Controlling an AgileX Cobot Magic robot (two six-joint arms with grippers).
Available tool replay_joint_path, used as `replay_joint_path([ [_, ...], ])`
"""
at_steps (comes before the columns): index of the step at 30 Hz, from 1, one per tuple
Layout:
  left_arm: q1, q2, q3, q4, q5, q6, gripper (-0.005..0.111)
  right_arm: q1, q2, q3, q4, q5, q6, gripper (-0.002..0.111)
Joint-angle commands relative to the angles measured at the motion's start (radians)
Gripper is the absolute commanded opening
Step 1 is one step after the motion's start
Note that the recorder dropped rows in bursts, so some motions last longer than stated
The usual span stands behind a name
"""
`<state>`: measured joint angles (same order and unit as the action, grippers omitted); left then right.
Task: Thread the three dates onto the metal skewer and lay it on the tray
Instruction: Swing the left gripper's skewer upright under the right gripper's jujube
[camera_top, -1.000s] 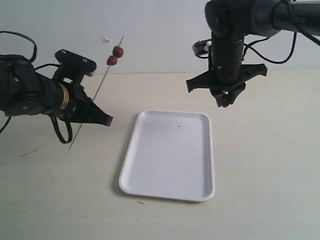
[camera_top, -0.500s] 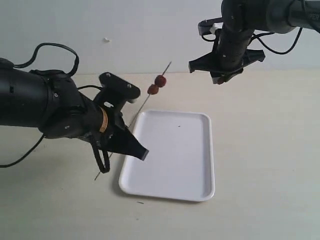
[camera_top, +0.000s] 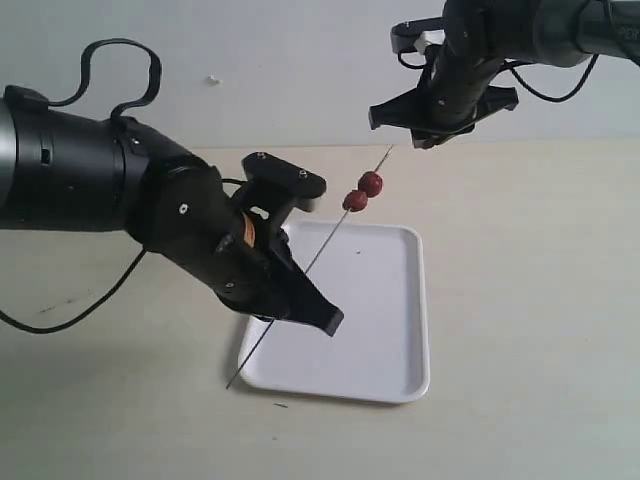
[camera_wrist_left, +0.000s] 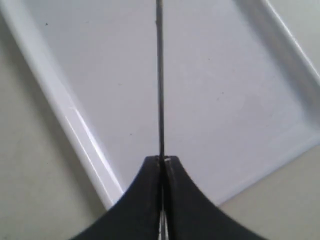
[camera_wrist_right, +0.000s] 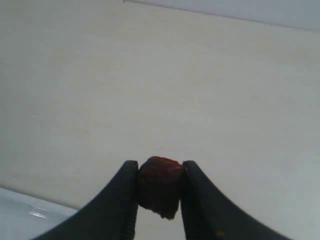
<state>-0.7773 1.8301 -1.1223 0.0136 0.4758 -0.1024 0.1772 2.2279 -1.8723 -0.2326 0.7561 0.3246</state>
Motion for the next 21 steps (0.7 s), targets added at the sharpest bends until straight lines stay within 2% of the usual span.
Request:
replay_joint_path([
  [1,-0.004,0.003,-0.012,-0.137,0.031,0.102,0.000,-0.005,-0.016,-0.008,0.015,-0.044,-0.007,0.028],
  [3,-0.004,0.017,-0.012,-0.216,0.035,0.189,0.000,-0.005,-0.016,-0.008,0.020,-0.052,-0.007,0.028],
  [6,-0.004,0.050,-0.015,-0.292,0.015,0.231,0.000,-0.005,-0.016,-0.008,0.032,-0.059,-0.007,0.028],
  [21,-0.002,0.169,-0.179,-0.465,-0.001,0.283,0.000,-0.005,-0.016,-0.008,0.075,-0.063,-0.008,0.028],
])
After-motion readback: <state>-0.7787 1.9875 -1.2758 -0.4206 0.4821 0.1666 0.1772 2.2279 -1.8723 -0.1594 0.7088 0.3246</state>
